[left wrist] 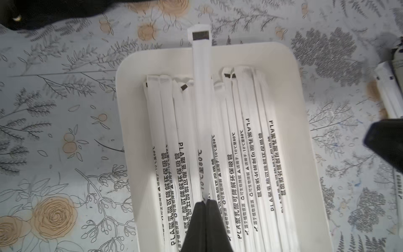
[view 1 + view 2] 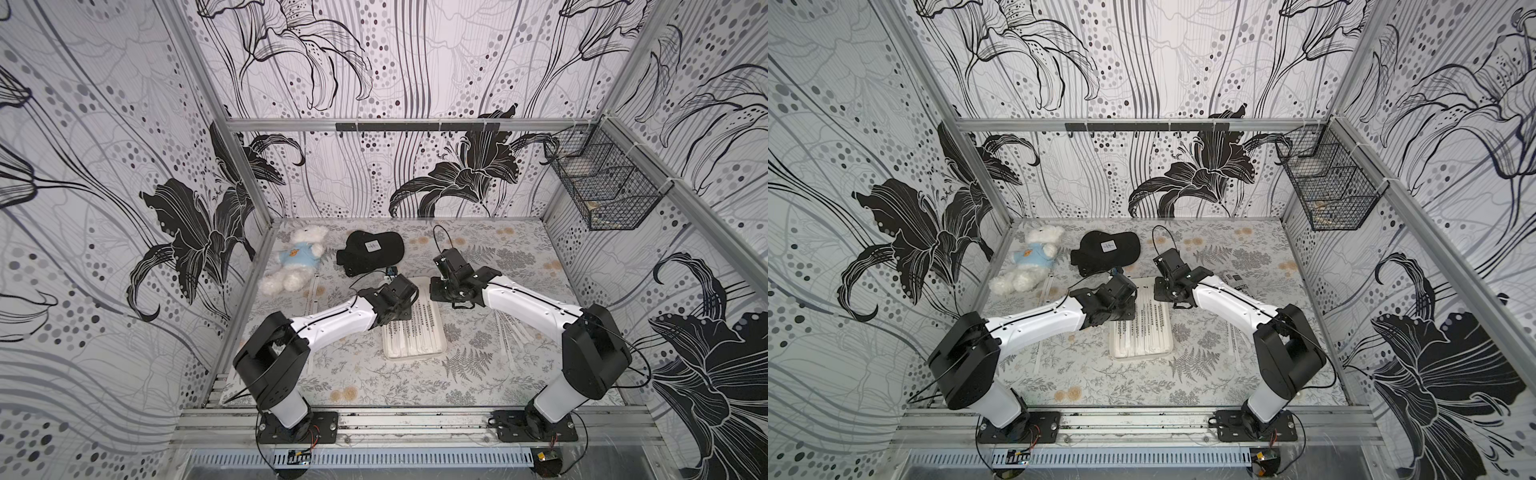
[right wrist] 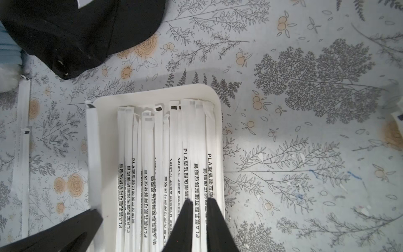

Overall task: Put the straws into the storage box
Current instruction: Place the straw in the storage box, then pick up the straw from the center of the board.

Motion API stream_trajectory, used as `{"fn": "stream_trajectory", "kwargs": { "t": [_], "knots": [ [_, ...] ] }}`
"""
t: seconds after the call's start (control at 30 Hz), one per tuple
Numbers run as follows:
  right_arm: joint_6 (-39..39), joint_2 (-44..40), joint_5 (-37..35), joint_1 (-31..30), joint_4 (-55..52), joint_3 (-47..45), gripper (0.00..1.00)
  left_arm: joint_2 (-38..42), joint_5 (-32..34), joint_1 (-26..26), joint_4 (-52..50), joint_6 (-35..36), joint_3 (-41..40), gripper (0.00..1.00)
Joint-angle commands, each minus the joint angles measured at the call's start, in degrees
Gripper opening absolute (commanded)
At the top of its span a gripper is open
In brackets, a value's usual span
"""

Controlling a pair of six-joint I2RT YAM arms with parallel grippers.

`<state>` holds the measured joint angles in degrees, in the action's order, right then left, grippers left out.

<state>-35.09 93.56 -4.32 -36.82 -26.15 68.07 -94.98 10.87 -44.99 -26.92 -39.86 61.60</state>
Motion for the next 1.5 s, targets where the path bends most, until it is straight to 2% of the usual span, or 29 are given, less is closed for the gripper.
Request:
{"fn": "stream_trajectory", "kwargs": {
  "t": [0.0, 0.47, 0.77, 0.97, 1.07, 1.23, 1.33, 1.47],
  "knots": [
    [0.7, -1.7, -1.3, 0.2, -1.6, -0.1, 0.17, -1.6, -0.3, -0.7, 2.9, -1.0, -0.7, 0.05],
    [0.6, -1.9, -1.2, 0.3, -1.2, -1.0, 0.16, -7.3, 0.4, -0.9, 5.1, -1.3, -1.3, 0.09],
    [0.8, -2.2, -1.5, 0.5, -1.5, -0.8, 0.16, -5.8, 0.5, -0.7, 4.8, -1.5, -1.5, 0.22],
    [1.8, -3.3, -2.2, 1.4, -3.1, -0.8, 0.16, -4.7, 1.2, -0.6, 2.4, -1.4, 0.2, 0.25],
    [3.2, -5.8, -2.8, 3.4, -6.4, -2.4, 0.16, -1.6, 2.3, -0.6, -0.2, -1.2, 1.5, 0.27],
    [5.5, -13.7, -2.5, 11.3, -11.6, -10.3, 0.16, 8.3, 9.1, 0.0, -2.9, 1.6, 1.6, 0.43],
    [7.0, -16.4, -2.3, 15.3, -14.0, -13.2, 0.17, 13.4, 12.4, 2.0, -1.3, 3.4, -1.5, 0.52],
    [8.3, -17.0, -2.3, 20.2, -14.3, -16.1, 0.19, 19.9, 12.3, 6.2, 4.8, 4.8, -9.0, 0.63]
  ]
}}
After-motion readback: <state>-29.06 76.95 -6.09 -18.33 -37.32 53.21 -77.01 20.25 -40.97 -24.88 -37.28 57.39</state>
